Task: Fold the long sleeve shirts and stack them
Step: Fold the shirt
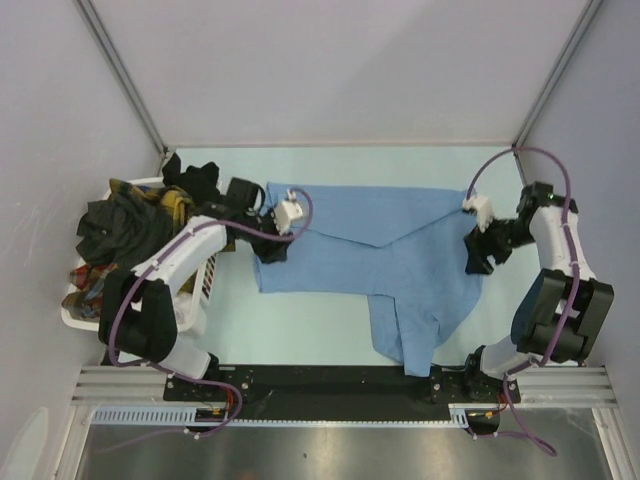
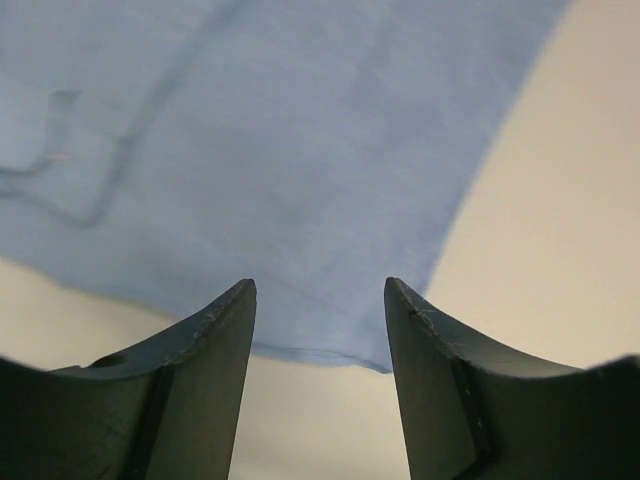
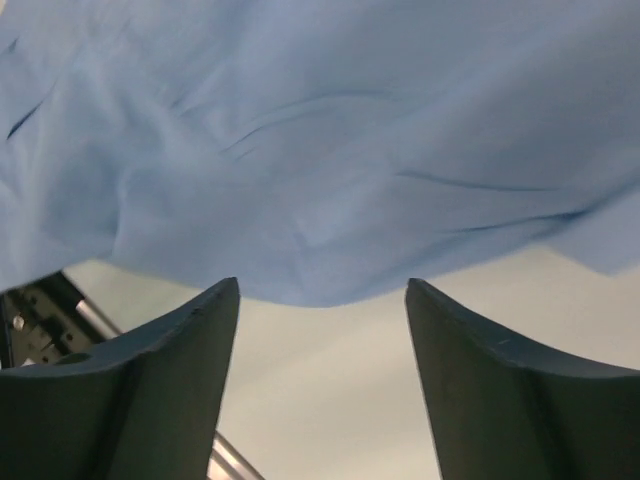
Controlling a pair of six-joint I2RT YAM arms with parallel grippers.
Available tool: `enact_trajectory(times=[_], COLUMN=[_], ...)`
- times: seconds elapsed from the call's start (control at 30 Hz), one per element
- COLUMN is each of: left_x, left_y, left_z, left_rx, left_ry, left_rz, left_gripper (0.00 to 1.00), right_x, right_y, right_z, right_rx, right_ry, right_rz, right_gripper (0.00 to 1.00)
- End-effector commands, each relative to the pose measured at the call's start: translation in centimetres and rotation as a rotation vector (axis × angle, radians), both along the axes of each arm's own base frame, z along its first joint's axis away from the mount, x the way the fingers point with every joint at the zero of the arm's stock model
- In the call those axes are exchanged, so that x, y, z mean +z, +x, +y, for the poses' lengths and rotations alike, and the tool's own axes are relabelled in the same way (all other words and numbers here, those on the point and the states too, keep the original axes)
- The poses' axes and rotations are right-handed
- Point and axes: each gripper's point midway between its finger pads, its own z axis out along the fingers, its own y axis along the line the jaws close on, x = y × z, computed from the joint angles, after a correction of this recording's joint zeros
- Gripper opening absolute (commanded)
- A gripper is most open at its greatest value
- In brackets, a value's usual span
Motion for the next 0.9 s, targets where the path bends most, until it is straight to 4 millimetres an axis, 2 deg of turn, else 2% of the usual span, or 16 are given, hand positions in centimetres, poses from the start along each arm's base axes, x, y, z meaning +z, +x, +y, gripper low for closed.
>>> enact_trajectory(times=[0.0, 0.03, 0.07, 0.13, 0.33, 0.37, 0.43, 0.57, 0.63, 0.67, 0.7, 0.77, 0.8, 0.87], left_x=[-4.0, -5.0, -5.4, -6.5, -9.0, -9.2, -9.8, -11.0, -11.2, -11.6, -11.6, -11.7, -11.6, -11.3], left_y=[-3.7, -4.6, -4.8, -5.6, -7.0, -7.0, -7.3, -7.2, -6.7, -6.8, -6.6, -6.4, -6.4, -6.6], left_z=[0.5, 0.9, 1.1, 2.0, 4.0, 4.2, 4.7, 5.4, 5.6, 5.7, 5.6, 5.5, 5.4, 5.1], left_rx=[-0.21, -0.216, -0.218, -0.239, -0.288, -0.292, -0.301, -0.295, -0.285, -0.281, -0.278, -0.277, -0.28, -0.292], left_ry=[0.107, 0.128, 0.14, 0.18, 0.29, 0.297, 0.32, 0.356, 0.37, 0.376, 0.377, 0.376, 0.374, 0.36], left_rz=[-0.015, 0.006, 0.011, 0.02, 0.029, 0.021, 0.013, -0.011, -0.034, -0.031, -0.038, -0.038, -0.042, -0.048], left_gripper=[0.59, 0.58, 0.58, 0.58, 0.6, 0.61, 0.61, 0.59, 0.57, 0.56, 0.55, 0.52, 0.46, 0.41], right_x=[-3.3, -3.4, -4.2, -5.0, -8.2, -8.5, -9.6, -11.1, -11.3, -11.6, -11.7, -11.8, -11.7, -11.4], right_y=[-4.9, -5.5, -6.5, -7.1, -10.4, -10.1, -10.9, -9.7, -9.0, -8.9, -8.7, -8.3, -8.3, -8.4], right_z=[1.5, 1.7, 2.3, 2.5, 3.4, 3.3, 3.3, 3.2, 3.2, 3.1, 3.0, 2.9, 2.8, 2.7], right_rx=[0.223, 0.236, 0.266, 0.302, 0.464, 0.47, 0.493, 0.453, 0.426, 0.421, 0.414, 0.401, 0.395, 0.392], right_ry=[-0.02, -0.029, -0.024, -0.05, -0.123, -0.143, -0.165, -0.192, -0.192, -0.194, -0.199, -0.21, -0.211, -0.222], right_rz=[0.045, 0.041, 0.065, 0.064, 0.094, 0.069, 0.085, 0.073, 0.072, 0.082, 0.079, 0.071, 0.071, 0.074], right_gripper=[0.67, 0.61, 0.6, 0.57, 0.61, 0.62, 0.64, 0.63, 0.58, 0.54, 0.44, 0.31, 0.14, 0.0])
